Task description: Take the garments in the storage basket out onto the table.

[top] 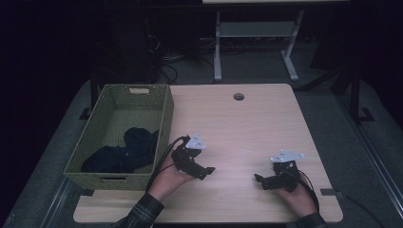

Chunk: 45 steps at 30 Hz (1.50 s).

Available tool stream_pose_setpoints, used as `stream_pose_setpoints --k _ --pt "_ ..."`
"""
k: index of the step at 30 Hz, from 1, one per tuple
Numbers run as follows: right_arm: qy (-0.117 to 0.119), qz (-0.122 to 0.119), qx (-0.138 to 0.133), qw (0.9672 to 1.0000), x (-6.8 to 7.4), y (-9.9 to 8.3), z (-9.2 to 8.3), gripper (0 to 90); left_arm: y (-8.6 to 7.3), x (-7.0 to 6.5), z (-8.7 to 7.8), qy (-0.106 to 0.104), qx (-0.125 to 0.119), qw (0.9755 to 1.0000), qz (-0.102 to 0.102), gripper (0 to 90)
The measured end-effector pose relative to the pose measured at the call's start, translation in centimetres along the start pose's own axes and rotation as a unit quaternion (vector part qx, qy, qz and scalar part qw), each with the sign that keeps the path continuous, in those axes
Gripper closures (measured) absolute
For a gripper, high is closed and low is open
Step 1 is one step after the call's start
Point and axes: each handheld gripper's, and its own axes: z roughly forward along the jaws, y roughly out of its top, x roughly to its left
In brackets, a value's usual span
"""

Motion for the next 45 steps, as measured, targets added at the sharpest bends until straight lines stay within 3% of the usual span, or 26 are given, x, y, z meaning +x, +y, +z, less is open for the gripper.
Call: stream_pose_setpoints --k 28,45 --pt "0.0 0.0 0.0 1.0 0.0 0.0 0.0 2.6 1.6 0.4 -1.7 -0.008 -0.006 0.9999 -0.004 13.9" --pt "0.0 0.0 0.0 1.0 0.0 0.0 0.0 2.6 2.4 1.1 -2.7 -0.017 0.013 0.9997 -0.014 13.9"
